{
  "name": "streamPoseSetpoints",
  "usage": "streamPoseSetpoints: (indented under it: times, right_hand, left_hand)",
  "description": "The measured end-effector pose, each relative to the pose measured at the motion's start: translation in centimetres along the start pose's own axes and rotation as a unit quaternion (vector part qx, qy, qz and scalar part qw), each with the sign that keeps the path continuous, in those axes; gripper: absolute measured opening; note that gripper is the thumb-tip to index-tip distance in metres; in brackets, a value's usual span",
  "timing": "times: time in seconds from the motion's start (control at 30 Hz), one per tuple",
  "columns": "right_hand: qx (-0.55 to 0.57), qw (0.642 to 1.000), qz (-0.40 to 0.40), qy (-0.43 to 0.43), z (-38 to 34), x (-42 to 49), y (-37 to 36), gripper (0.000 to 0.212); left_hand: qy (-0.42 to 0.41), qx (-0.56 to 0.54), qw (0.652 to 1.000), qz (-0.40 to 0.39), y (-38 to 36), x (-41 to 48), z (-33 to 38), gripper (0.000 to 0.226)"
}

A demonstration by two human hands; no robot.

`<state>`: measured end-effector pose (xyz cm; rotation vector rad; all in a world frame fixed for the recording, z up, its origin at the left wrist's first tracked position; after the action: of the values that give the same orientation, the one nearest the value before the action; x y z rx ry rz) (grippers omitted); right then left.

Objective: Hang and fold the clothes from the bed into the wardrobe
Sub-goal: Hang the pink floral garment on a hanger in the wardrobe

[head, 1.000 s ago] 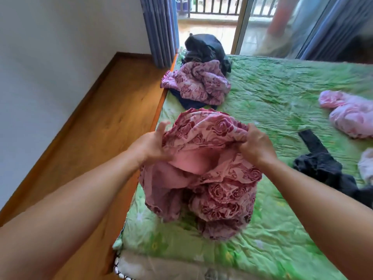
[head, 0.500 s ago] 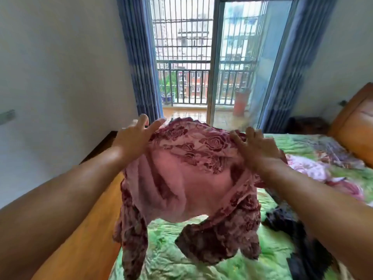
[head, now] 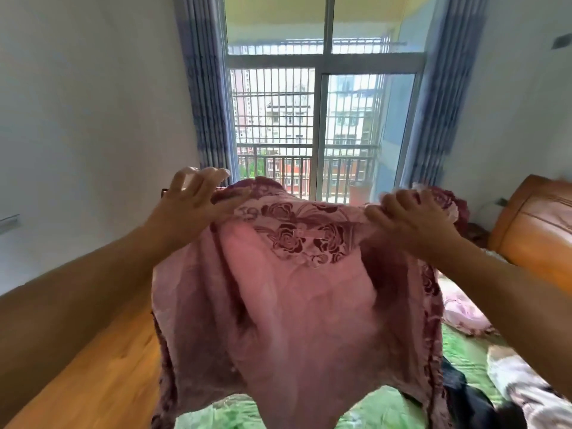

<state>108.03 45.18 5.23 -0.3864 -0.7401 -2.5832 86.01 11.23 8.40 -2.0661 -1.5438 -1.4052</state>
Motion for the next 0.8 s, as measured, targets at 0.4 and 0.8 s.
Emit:
streamPoseSetpoints:
  times: [0.4, 0.8]
  right_hand:
    - [0.224, 0.944, -0.159, -0.185, 0.7, 2.4, 0.2, 0.034]
    - [0.137, 0.959, -0.249, 0.012, 0.5, -2.6, -1.6, 0.071]
  left_hand:
    - [0.242, -0.181, 0.906, -0.297, -2.6, 2.2, 3.4, 0.013]
    - [0.042, -0.063, 0.97, -0.229, -5.8, 2.5, 5.4, 0.025]
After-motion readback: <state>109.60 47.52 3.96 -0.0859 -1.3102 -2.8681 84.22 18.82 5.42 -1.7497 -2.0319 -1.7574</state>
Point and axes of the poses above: each hand's wrist, its own x-axis towards the middle knuckle, its own y-axis out of the back of the hand, z = x × y, the point moved 4 cm from there along x, towards the middle knuckle, and after that the axes turned 13 degrees about y, right-handed, at the moved point
